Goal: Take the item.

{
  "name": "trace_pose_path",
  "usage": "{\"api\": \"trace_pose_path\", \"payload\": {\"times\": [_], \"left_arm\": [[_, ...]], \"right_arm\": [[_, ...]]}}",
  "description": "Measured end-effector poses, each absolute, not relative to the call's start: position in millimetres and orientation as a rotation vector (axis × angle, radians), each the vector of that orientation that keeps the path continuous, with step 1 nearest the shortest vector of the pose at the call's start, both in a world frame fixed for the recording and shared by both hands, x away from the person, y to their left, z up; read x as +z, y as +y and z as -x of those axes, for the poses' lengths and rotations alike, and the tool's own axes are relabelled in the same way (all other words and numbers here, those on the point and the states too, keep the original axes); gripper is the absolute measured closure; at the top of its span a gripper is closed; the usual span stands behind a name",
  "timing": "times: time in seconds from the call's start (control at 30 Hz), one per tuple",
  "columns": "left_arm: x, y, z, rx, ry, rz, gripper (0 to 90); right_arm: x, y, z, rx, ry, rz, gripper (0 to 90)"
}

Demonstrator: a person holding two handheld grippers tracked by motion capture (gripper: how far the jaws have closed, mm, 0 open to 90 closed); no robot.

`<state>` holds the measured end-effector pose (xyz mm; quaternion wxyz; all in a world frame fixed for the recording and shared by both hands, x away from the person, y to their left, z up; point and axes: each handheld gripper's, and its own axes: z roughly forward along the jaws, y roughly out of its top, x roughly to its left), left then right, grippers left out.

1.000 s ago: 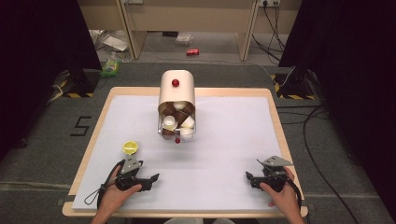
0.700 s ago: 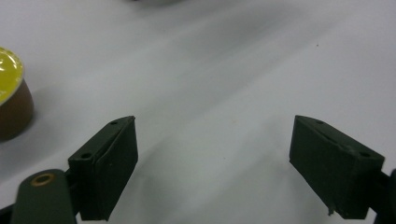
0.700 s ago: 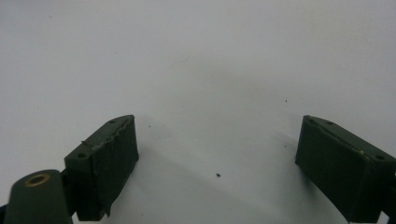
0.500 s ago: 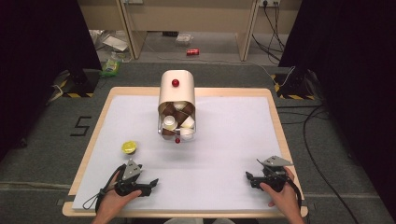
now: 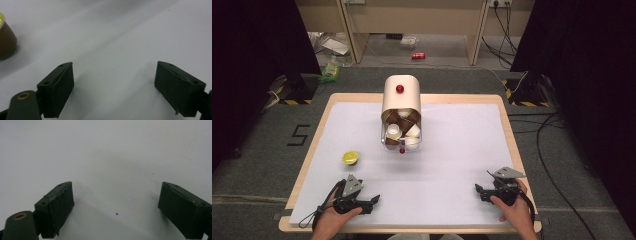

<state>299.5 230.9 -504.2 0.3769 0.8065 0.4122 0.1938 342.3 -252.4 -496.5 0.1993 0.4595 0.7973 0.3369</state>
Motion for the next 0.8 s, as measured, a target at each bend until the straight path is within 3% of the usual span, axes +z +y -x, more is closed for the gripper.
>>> {"api": "trace_pose_path", "payload": {"times": [0.8], "left_arm": [[-511.3, 235.1, -294.5, 0.495, 1.072, -1.988, 14.6]], "right_arm": [[-496.6, -252.5, -342.3, 0.942, 2.230, -1.283, 13.4]]}}
